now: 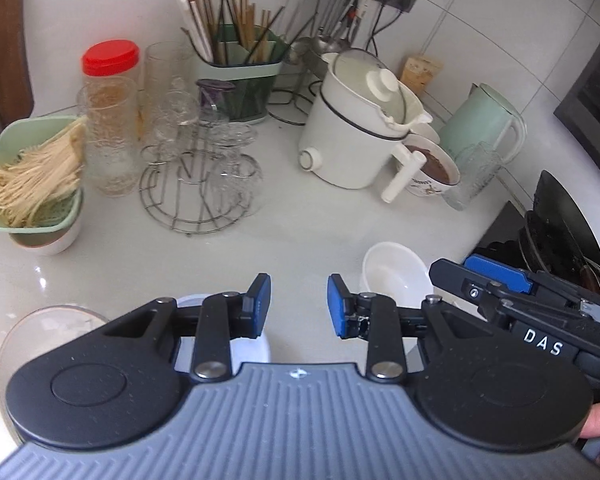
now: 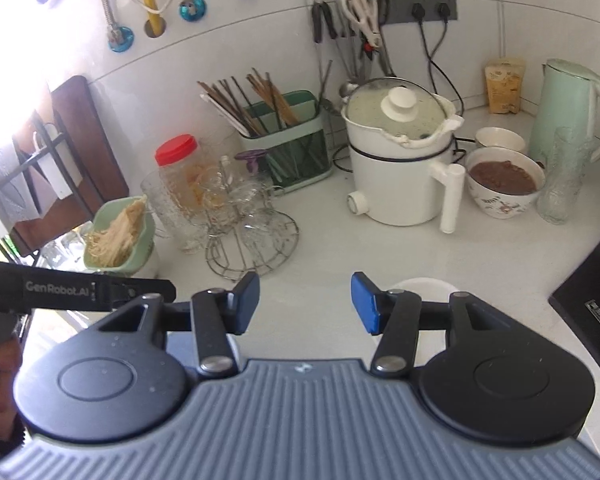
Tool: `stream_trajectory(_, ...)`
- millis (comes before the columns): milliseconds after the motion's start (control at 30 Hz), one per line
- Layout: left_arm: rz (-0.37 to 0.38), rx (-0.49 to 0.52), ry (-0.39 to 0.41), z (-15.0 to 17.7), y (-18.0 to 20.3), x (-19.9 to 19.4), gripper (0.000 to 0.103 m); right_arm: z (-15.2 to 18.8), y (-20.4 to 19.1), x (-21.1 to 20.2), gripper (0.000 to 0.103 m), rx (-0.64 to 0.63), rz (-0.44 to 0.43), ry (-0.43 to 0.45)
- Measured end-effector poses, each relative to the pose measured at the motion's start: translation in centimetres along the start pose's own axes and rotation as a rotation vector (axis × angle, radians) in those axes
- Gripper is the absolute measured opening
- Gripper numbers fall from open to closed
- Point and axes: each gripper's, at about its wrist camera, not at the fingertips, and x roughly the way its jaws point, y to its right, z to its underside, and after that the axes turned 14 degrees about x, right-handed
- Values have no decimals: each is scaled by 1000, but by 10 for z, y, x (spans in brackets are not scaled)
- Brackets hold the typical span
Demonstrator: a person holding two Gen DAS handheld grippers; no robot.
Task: Organize plates and bowls
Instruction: 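Move the open right gripper to the white ceramic bowl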
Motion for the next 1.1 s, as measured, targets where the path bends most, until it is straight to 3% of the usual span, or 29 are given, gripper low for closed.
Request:
stream_trajectory(567,16,33,33,-32,40,40,36,-32,59,-4,53,31,59,73)
stream_trajectory(833,50,56,-16,-44,60,74,36,-36,90,6,53,70,109,44)
stream_trajectory(967,8,94,-24,-46,71,89,36,-36,103,13,53,98,129,42)
stream_trajectory(1100,21,110,-62,-43,75,104,36,-32,110,26,53,118,134,6)
